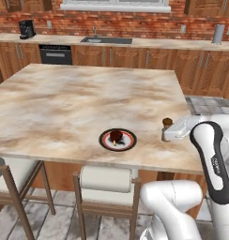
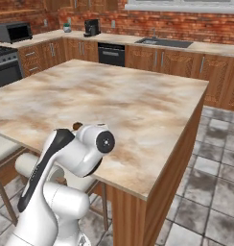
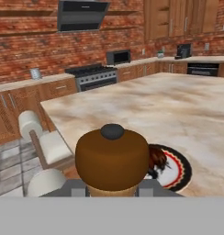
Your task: Retrieve the shaker from the cabinet and place it next the steak on a plate on the dining table.
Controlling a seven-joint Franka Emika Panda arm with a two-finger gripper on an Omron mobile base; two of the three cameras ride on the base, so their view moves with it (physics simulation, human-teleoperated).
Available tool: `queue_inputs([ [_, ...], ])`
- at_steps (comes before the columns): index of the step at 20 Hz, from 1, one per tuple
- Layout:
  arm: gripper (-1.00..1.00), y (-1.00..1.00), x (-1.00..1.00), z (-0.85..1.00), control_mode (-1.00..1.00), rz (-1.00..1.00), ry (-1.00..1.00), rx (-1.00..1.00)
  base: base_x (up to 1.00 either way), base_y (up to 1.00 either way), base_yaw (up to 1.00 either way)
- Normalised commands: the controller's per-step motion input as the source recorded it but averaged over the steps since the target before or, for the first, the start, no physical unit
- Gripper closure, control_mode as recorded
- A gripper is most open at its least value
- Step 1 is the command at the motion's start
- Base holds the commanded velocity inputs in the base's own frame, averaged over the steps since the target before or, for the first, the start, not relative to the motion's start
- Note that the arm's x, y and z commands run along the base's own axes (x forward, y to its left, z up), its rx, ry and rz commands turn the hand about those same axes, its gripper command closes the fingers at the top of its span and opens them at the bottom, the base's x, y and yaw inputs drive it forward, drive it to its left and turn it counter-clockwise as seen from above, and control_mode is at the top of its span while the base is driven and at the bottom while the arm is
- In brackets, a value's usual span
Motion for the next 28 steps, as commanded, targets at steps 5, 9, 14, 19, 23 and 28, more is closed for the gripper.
queue_inputs([
  [5, 1.0, 0.0, 0.06, -0.15, -1.0, 0.0, 0.03, 0.01, 0.0, 0.0, 0.0],
  [9, 1.0, 0.0, 0.07, -0.18, -1.0, 0.0, 0.02, 0.01, 0.0, 0.0, 0.0],
  [14, 1.0, 0.0, 0.02, -0.24, -1.0, 0.0, 0.0, 0.0, 0.0, 0.0, 0.0],
  [19, 1.0, 0.0, 0.01, -0.24, -1.0, 0.0, 0.0, 0.0, 0.0, 0.0, 0.0],
  [23, 1.0, 0.0, 0.05, -0.23, -1.0, 0.0, 0.0, 0.0, 0.0, 0.0, 0.0],
  [28, 1.0, 0.0, 0.09, -0.22, -1.0, 0.0, 0.0, 0.0, 0.0, 0.0, 0.0],
])
